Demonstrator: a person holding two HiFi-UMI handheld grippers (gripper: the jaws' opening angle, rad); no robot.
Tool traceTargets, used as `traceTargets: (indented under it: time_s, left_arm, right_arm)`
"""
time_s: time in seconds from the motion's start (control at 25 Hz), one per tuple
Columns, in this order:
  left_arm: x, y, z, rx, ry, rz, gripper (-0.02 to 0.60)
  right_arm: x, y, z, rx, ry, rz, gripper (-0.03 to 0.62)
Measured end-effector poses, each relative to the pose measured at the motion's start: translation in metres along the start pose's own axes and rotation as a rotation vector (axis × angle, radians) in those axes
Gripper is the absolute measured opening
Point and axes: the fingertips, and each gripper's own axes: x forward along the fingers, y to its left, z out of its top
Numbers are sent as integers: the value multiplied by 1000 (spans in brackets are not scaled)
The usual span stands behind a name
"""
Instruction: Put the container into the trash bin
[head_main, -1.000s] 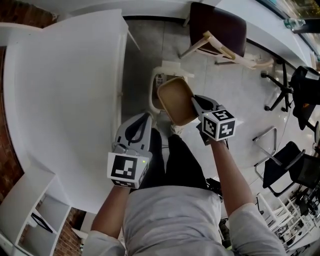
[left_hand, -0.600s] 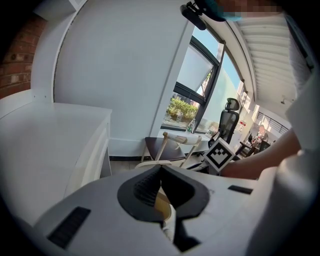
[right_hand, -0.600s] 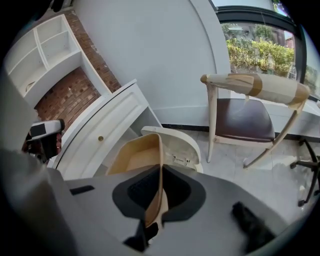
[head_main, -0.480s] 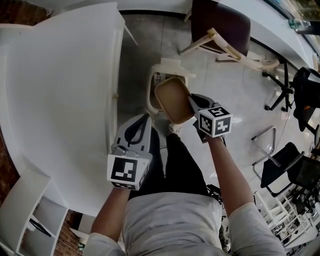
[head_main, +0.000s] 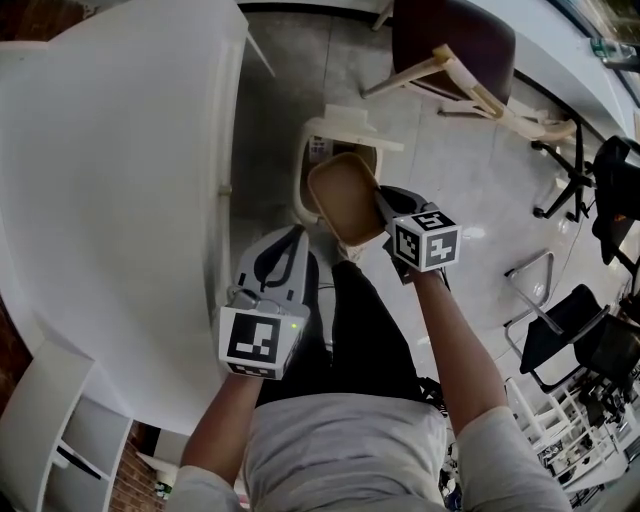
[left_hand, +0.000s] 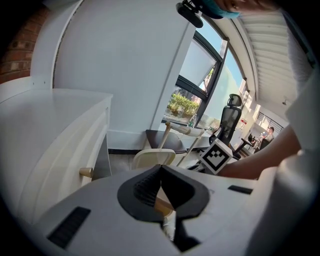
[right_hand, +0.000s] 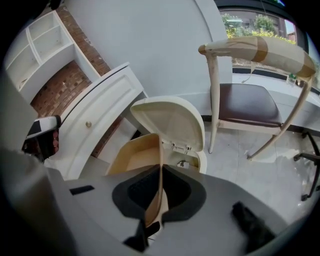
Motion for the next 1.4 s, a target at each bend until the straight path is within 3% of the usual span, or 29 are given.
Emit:
traceTargets:
  time_s: [1.4]
  left_arm:
    - [44,18,-36,-30,4,9,15]
  right_arm:
    - [97,-50,-43,41,135,-50,35]
